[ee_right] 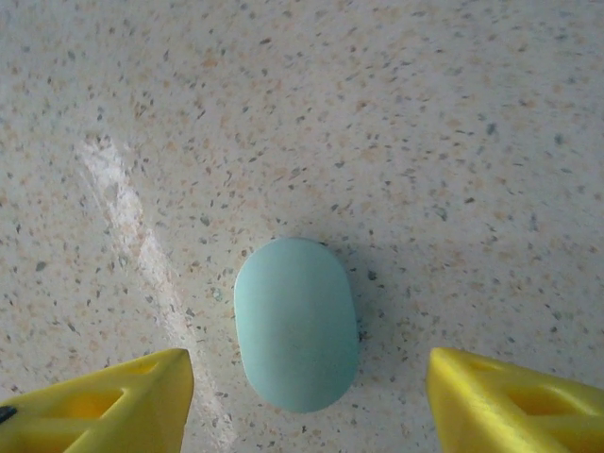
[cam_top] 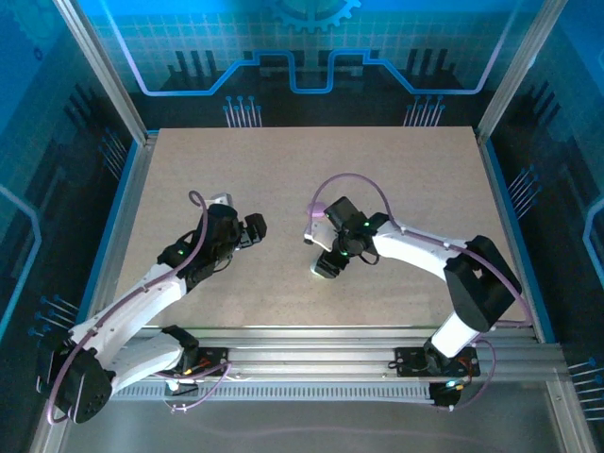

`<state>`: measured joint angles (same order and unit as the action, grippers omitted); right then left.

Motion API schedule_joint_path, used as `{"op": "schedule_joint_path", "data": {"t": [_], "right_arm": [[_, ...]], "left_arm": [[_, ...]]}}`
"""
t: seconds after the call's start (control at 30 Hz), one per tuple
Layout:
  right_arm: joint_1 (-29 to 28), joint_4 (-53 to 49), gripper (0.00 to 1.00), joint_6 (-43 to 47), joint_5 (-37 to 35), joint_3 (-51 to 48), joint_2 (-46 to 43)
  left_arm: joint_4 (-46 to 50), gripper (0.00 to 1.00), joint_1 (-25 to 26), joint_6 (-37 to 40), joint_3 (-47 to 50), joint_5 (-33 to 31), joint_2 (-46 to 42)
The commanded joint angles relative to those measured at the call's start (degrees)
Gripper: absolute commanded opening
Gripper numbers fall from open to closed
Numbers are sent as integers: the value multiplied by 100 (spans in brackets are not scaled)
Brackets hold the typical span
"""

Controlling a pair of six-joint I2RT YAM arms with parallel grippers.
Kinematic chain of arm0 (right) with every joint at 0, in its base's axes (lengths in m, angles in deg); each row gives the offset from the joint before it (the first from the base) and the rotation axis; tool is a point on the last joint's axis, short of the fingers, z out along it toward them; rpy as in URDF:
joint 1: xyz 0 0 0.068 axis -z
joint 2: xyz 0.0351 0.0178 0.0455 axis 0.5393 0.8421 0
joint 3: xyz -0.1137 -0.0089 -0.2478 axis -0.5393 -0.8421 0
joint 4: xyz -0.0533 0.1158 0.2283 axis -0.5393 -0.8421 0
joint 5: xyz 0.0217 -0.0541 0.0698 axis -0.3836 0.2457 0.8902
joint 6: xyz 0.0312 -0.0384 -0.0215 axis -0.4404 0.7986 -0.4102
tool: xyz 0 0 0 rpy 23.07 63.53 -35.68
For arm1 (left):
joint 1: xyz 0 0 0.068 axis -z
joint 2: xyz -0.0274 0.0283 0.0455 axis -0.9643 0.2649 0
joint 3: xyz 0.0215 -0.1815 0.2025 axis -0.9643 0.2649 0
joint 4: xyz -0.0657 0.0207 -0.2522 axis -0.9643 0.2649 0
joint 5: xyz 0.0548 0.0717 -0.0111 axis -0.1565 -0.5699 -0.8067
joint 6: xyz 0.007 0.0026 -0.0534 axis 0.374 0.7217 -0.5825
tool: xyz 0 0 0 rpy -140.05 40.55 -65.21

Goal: Insert wireless bluetooth earbuds into charging case

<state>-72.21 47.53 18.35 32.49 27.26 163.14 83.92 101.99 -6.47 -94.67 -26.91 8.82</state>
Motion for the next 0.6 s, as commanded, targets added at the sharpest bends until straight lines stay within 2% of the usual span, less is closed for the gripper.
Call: {"op": "schedule_joint_path", "data": {"t": [0.0,0.1,0.23,0.57], "right_arm": [[-159,-163,68,682,320,75,116],[-222,-63,69,804,218,21,198],[-218,61,69,830,-346,63,451],[-235,-281,65,968,-553,455,1015]], "left_arm": [[-179,89,-66,152,87,-80,-74],[-202,89,-79,180,80,-54,-58],[-229,89,-99,173,81,-25,-28],[-194,89,-135,140,82,14,6]]}}
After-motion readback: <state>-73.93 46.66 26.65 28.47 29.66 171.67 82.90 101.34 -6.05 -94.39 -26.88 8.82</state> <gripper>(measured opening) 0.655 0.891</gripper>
